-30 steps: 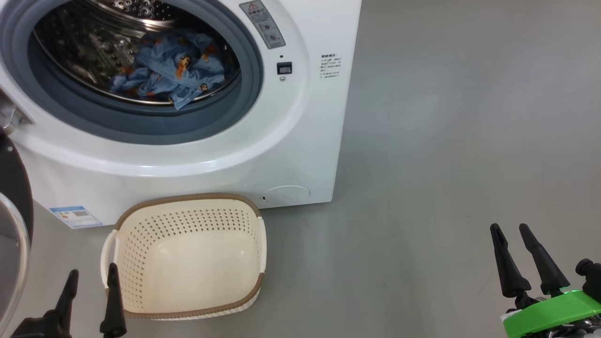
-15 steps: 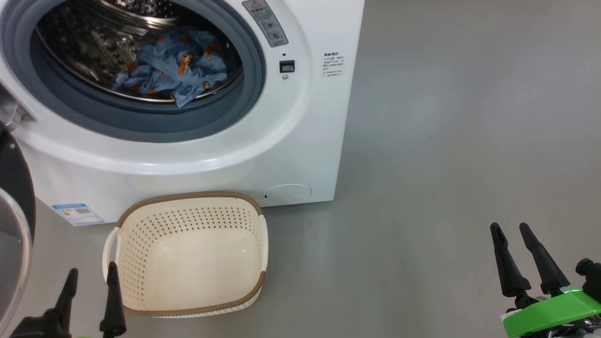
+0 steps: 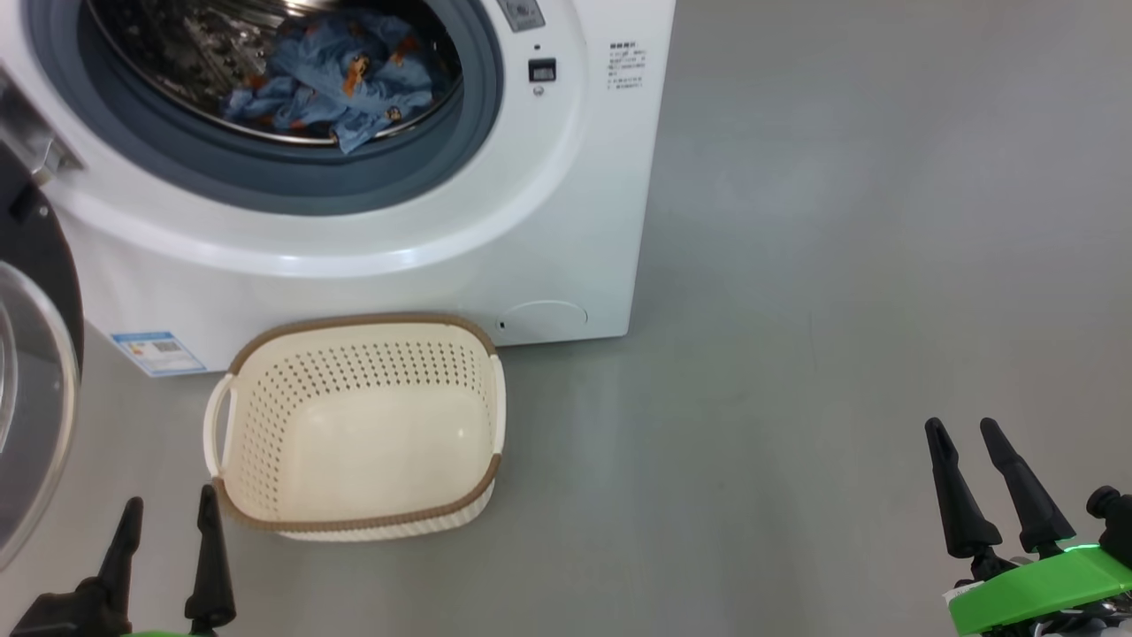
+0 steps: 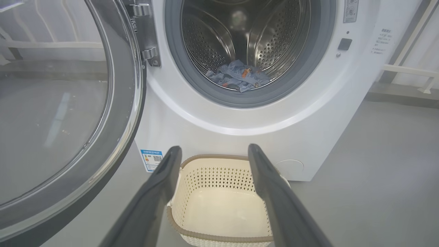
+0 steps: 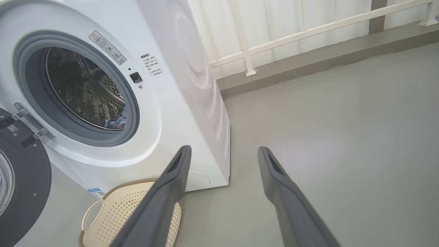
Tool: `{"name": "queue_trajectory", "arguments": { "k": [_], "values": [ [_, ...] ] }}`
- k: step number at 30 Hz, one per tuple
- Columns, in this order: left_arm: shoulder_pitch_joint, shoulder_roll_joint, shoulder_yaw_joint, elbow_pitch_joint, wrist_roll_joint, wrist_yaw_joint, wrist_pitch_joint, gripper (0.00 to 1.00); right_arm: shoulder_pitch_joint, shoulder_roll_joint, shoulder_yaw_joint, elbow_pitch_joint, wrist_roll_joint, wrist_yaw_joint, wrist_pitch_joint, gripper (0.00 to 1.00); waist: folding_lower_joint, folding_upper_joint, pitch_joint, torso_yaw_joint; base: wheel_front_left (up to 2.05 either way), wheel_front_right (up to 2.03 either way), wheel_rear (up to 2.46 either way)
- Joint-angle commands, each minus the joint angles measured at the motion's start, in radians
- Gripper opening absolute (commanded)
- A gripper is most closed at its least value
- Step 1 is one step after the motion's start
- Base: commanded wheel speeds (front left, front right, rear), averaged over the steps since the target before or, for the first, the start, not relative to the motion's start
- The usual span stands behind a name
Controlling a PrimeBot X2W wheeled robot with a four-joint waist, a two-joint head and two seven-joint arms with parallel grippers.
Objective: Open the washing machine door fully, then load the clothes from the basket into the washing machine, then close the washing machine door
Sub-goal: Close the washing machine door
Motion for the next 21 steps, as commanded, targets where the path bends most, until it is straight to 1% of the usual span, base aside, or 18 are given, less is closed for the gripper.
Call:
{"name": "queue_trajectory", "arguments": {
  "k": [1,5,13,17,21],
  "values": [
    [-0.021,0.014,0.03,-0.031,-0.009,0.006,-0.006,1.0,-0.006,-0.018,0.013,-0.026,-0.008,0.002,-0.005,1.0,0.0,0.0,0.001,0.0,-0.87,0.87,0.0],
    [-0.021,0.014,0.026,-0.036,-0.009,0.005,-0.006,1.0,-0.008,-0.018,0.014,-0.026,-0.009,0.002,-0.005,1.0,0.0,0.0,0.0,0.001,-0.53,0.53,0.0],
    [-0.021,0.014,0.017,-0.035,-0.011,0.003,-0.006,1.0,-0.008,-0.018,0.02,-0.026,-0.011,0.002,-0.005,1.0,0.0,0.0,-0.006,0.011,-0.03,0.03,0.0],
    [-0.022,0.014,0.009,-0.04,-0.021,0.003,-0.006,1.0,-0.006,-0.022,0.036,-0.034,-0.019,0.002,-0.005,1.0,0.0,0.0,-0.01,0.037,0.0,0.0,0.0],
    [-0.017,0.014,0.005,-0.042,-0.029,0.01,-0.006,1.0,-0.009,-0.031,0.067,-0.032,-0.029,0.002,-0.005,1.0,0.0,0.0,-0.016,0.079,0.0,0.0,0.0]
  ]
}}
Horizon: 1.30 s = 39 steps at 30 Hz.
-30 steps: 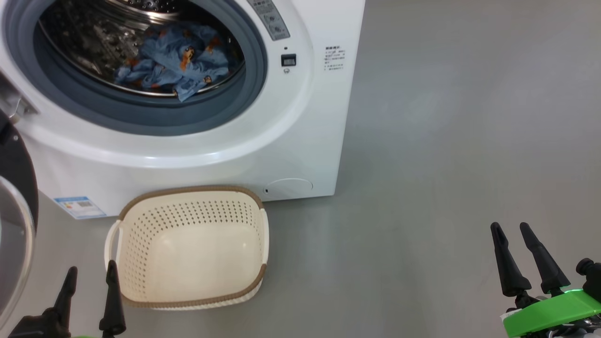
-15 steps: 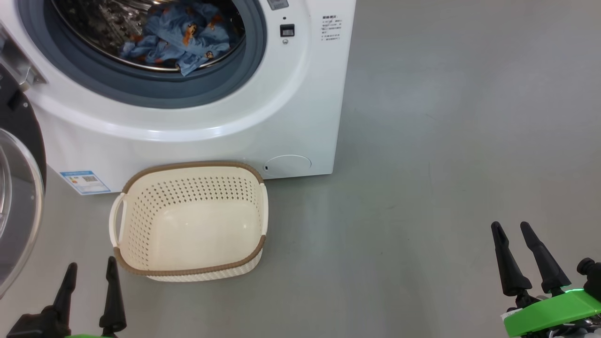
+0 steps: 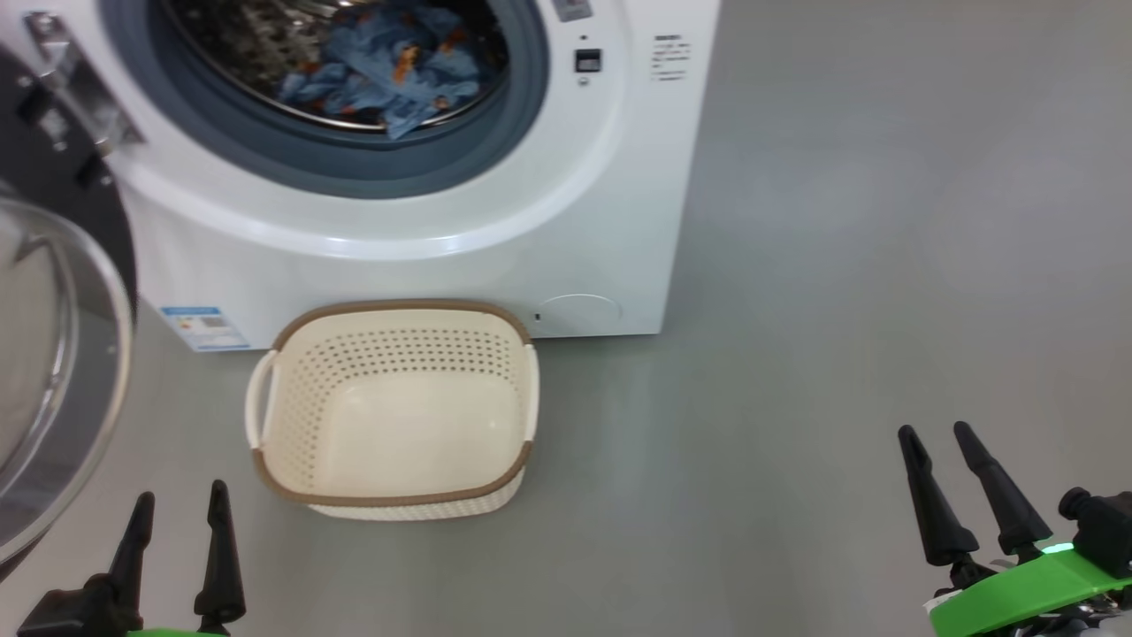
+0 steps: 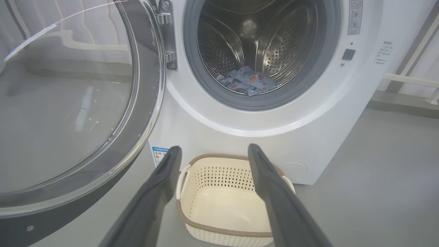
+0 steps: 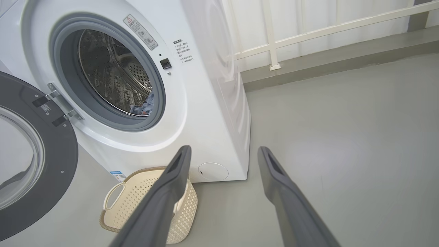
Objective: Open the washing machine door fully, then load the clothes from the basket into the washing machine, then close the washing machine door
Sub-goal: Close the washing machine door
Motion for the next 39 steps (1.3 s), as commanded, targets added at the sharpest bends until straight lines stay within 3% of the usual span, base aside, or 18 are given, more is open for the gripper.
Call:
{"name": "queue_trajectory", "arguments": {
  "k": [1,21,30,39],
  "values": [
    [-0.014,0.014,0.028,-0.029,-0.007,0.012,-0.006,1.0,-0.011,-0.024,0.035,-0.023,-0.015,0.002,-0.005,1.0,0.0,0.0,-0.008,0.044,0.0,0.0,0.0],
    [0.064,0.014,-0.002,-0.05,-0.08,0.059,-0.006,1.0,-0.032,-0.042,0.141,-0.008,-0.006,0.002,-0.005,1.0,0.0,0.0,-0.054,0.346,0.0,0.0,0.0],
    [0.074,0.014,-0.007,-0.061,-0.096,0.067,-0.006,1.0,-0.03,-0.042,0.165,-0.002,-0.004,0.002,-0.005,1.0,0.0,0.0,-0.054,0.426,0.0,0.0,0.0],
    [0.092,0.014,0.0,-0.072,-0.099,0.077,-0.006,1.0,-0.032,-0.035,0.175,0.003,-0.001,0.002,-0.005,1.0,0.0,0.0,-0.066,0.454,0.0,0.0,0.0]
  ]
}}
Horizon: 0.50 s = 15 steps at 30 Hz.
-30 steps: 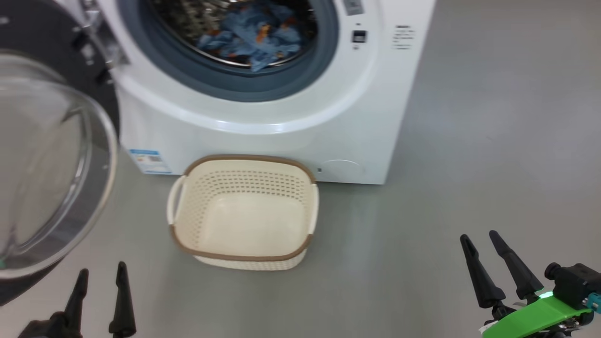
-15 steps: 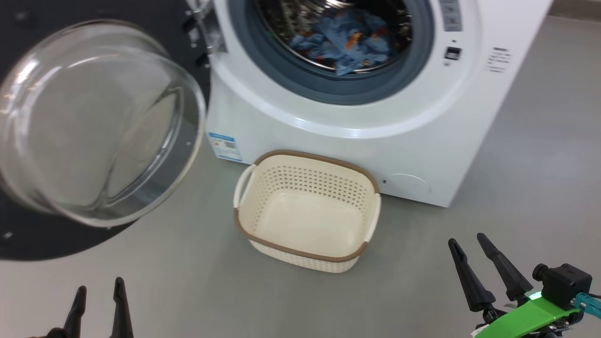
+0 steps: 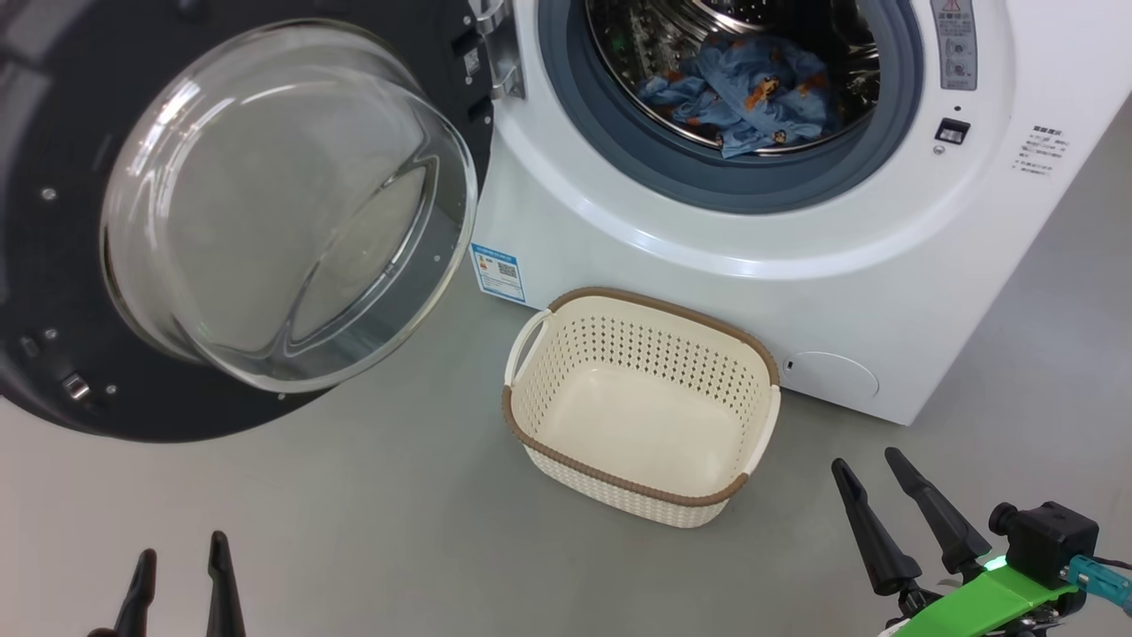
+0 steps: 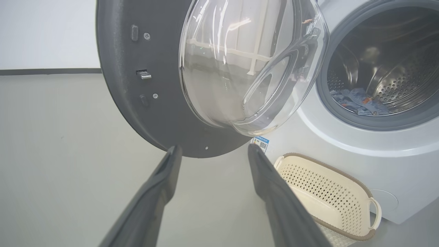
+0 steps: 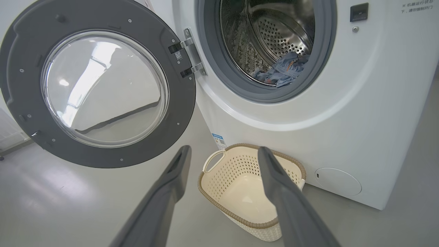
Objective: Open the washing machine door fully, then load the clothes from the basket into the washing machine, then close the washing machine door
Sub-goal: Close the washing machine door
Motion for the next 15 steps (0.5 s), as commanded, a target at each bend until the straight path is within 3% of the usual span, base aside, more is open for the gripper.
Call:
{"name": "queue_trajectory", "arguments": {
  "k": [1,14,15],
  "values": [
    [-0.012,0.014,0.034,-0.031,-0.009,0.007,-0.006,1.0,-0.022,-0.01,0.019,-0.019,0.002,0.002,-0.005,1.0,0.0,0.0,-0.005,0.005,0.0,0.0,0.0],
    [-0.013,0.014,0.043,-0.05,-0.023,0.012,-0.006,1.0,-0.023,-0.013,0.026,-0.022,0.004,0.002,-0.005,1.0,0.0,0.0,-0.003,0.008,0.0,0.0,0.0],
    [-0.016,0.014,0.048,-0.06,-0.033,0.012,-0.006,0.87,-0.023,-0.013,0.026,-0.022,0.004,0.002,-0.005,1.0,0.0,0.0,-0.003,0.007,0.0,0.0,0.0]
  ]
}}
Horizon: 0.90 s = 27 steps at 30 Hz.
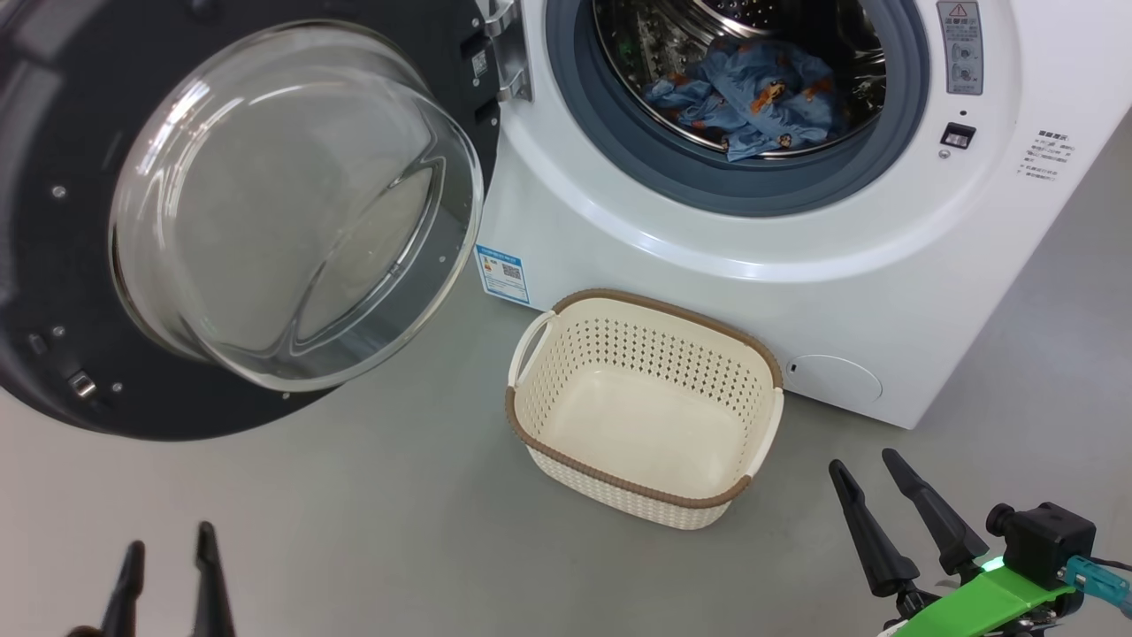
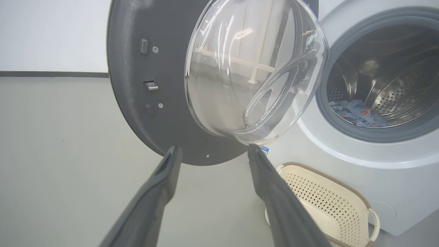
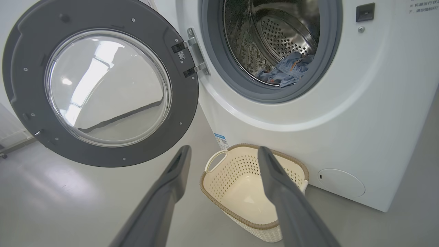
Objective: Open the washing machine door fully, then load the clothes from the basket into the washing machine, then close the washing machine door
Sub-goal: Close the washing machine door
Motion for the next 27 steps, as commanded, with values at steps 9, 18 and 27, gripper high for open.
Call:
{"name": "queue_trajectory", "arguments": {
  "k": [9,18,27],
  "values": [
    [-0.101,0.014,0.154,-0.145,-0.031,-0.046,-0.006,0.0,-0.016,-0.012,0.014,-0.027,0.001,0.002,-0.005,1.0,0.0,-0.0001,0.014,-0.011,0.0,0.0,0.0],
    [-0.341,0.156,0.346,-0.2,-0.098,-0.089,-0.006,0.0,-0.027,-0.012,0.013,-0.031,0.0,0.002,-0.005,1.0,0.0,-0.0001,0.041,-0.046,0.0,0.0,0.0],
    [-0.599,0.419,0.378,0.116,-0.421,-0.091,0.041,0.0,-0.039,-0.015,0.006,-0.04,0.0,0.002,-0.005,1.0,0.0,-0.0001,0.081,-0.089,0.0,0.0,0.0]
  ]
}}
